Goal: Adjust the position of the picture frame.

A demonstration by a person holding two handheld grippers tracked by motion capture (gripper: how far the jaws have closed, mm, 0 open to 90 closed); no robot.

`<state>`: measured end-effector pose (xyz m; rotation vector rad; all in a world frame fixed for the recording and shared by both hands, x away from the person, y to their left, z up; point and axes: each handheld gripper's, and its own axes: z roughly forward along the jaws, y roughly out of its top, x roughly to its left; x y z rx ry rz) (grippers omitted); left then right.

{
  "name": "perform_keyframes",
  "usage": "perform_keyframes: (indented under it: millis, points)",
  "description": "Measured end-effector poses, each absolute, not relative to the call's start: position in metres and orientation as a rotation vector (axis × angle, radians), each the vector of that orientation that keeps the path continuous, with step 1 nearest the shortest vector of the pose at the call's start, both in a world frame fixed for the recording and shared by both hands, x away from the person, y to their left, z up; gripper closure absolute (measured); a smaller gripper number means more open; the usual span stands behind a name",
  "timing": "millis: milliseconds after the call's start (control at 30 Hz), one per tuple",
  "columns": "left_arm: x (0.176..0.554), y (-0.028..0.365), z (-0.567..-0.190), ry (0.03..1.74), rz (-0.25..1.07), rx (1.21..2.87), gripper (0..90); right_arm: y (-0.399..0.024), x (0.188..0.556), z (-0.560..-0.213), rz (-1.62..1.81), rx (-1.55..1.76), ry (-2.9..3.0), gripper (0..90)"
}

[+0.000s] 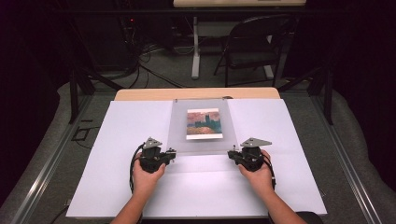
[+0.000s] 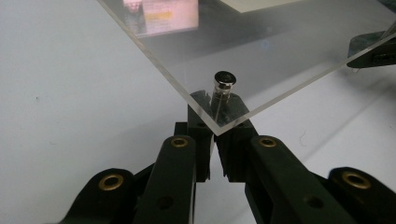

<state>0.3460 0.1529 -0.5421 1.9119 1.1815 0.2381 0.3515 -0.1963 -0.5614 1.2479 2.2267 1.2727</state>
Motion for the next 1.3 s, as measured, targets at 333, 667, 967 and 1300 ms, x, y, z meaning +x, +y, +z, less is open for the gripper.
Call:
perform_keyframes:
  millis: [333,667,967,1300]
  points:
    - [0.3447,0.1572,-0.5477,1.199,0.241,1.923,83.7,-0.1903,0.3479,-0.5669,1.251,1.255,2.253,85.1]
    - [0.3426,0.1588,-0.549,1.195,0.233,1.924,83.4,-0.1891,0.3464,-0.5687,1.244,1.244,2.264,85.1]
    - [0.3417,0.158,-0.5495,1.192,0.244,1.921,83.4,-0.1892,0.3463,-0.5689,1.242,1.244,2.265,85.0]
    - [0.3417,0.1591,-0.5509,1.195,0.228,1.907,82.5,-0.1895,0.3456,-0.5688,1.244,1.247,2.261,84.2]
